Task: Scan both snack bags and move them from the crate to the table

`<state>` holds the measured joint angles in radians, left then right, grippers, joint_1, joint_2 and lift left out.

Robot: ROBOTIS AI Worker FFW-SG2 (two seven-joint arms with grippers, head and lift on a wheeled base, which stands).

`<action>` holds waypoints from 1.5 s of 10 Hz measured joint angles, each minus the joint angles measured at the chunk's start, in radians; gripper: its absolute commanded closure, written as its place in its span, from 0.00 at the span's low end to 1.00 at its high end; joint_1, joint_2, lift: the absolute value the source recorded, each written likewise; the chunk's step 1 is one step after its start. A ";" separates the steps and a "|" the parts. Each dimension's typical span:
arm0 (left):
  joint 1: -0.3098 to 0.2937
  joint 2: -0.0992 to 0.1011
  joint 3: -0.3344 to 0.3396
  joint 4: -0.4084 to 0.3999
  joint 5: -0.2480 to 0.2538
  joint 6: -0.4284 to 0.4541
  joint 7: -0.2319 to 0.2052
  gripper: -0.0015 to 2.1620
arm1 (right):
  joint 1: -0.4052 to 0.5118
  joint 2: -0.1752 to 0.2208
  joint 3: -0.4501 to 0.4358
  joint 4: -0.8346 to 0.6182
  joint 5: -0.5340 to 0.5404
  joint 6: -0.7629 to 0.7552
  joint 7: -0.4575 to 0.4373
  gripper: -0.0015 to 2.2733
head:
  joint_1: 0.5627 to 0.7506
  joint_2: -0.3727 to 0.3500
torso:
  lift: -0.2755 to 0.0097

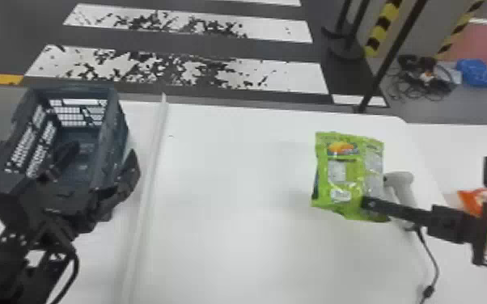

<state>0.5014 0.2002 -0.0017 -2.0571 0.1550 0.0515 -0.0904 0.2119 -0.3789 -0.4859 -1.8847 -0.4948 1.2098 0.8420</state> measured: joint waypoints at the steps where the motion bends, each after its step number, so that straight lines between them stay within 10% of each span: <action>1: -0.001 -0.001 -0.001 -0.001 0.000 0.000 0.000 0.04 | -0.011 0.001 -0.068 -0.007 -0.041 -0.017 -0.042 0.99 | 0.70 0.29 | 0.66; 6: -0.001 0.001 -0.001 -0.001 0.000 0.000 0.000 0.04 | -0.109 -0.023 -0.257 0.191 -0.084 -0.242 -0.277 0.99 | 0.70 0.03 | 0.66; 12: -0.006 0.005 0.000 0.007 0.001 0.003 0.000 0.04 | -0.168 -0.072 -0.270 0.556 -0.003 -0.542 -0.547 0.95 | 0.70 0.03 | 0.66; 14: -0.010 0.008 0.000 0.010 0.003 0.003 0.000 0.04 | -0.169 -0.070 -0.236 0.606 0.043 -0.548 -0.653 0.50 | 0.70 0.03 | 0.66; 15: -0.010 0.009 -0.001 0.011 0.004 0.003 0.000 0.04 | -0.169 -0.066 -0.221 0.627 0.052 -0.548 -0.675 0.05 | 0.70 0.03 | 0.66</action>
<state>0.4910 0.2093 -0.0023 -2.0462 0.1587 0.0546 -0.0905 0.0428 -0.4449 -0.7068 -1.2580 -0.4432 0.6620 0.1669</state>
